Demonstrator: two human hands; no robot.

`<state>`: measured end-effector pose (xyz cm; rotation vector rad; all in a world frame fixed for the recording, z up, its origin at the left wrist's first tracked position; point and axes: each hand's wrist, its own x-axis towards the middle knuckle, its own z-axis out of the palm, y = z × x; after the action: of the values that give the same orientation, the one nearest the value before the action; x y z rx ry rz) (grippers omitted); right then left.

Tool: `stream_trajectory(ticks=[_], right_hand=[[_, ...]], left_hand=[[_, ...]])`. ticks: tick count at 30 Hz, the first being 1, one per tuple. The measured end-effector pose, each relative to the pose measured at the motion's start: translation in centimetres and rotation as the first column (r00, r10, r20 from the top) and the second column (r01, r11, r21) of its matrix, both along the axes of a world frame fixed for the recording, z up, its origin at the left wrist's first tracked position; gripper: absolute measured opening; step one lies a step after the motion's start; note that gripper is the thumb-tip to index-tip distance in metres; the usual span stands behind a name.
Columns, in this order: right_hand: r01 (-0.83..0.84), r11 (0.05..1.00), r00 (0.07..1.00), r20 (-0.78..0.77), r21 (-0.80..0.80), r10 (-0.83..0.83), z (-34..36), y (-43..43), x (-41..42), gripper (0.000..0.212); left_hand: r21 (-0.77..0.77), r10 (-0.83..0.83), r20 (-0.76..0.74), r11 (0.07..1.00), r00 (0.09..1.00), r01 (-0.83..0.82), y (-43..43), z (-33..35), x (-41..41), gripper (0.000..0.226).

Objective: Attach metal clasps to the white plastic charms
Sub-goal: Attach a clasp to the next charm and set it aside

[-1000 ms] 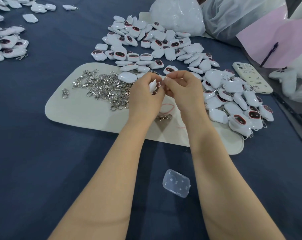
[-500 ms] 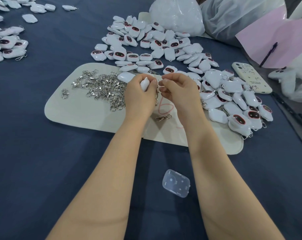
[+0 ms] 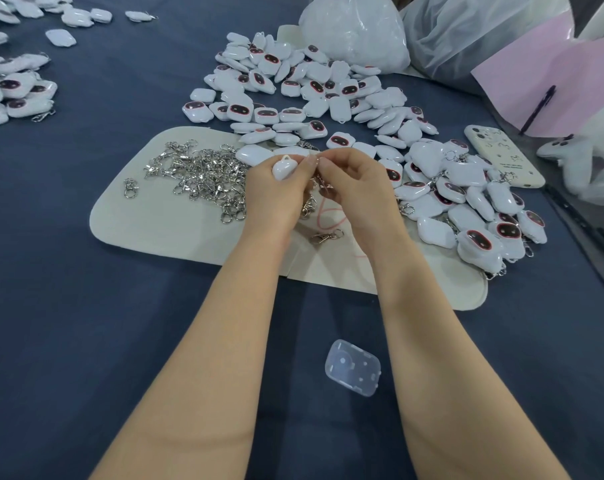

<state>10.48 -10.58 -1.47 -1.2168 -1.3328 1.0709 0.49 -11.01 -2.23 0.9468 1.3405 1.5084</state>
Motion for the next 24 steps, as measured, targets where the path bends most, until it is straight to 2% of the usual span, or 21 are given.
stream_trajectory(ticks=[9,13,18,24], right_hand=[[0.05,0.998,0.982,0.18,0.027,-0.054,-0.44,0.33,-0.54,0.009],[0.131,0.991,0.973,0.188,0.023,-0.133,-0.54,0.62,-0.83,0.007],[0.188,0.982,0.967,0.171,0.017,-0.188,-0.63,0.72,-0.69,0.007],[0.159,0.987,0.972,0.168,0.039,-0.163,-0.36,0.26,-0.99,0.004]], left_hand=[[-0.073,-0.011,0.096,0.997,0.995,0.018,-0.05,-0.03,-0.01,0.022],[-0.061,-0.062,0.133,0.996,0.989,0.07,-0.33,0.2,0.05,0.02],[-0.021,-0.147,0.016,0.989,0.989,0.148,-0.5,0.14,0.19,0.016],[-0.046,-0.037,-0.014,0.998,0.999,0.036,-0.2,-0.08,0.05,0.02]])
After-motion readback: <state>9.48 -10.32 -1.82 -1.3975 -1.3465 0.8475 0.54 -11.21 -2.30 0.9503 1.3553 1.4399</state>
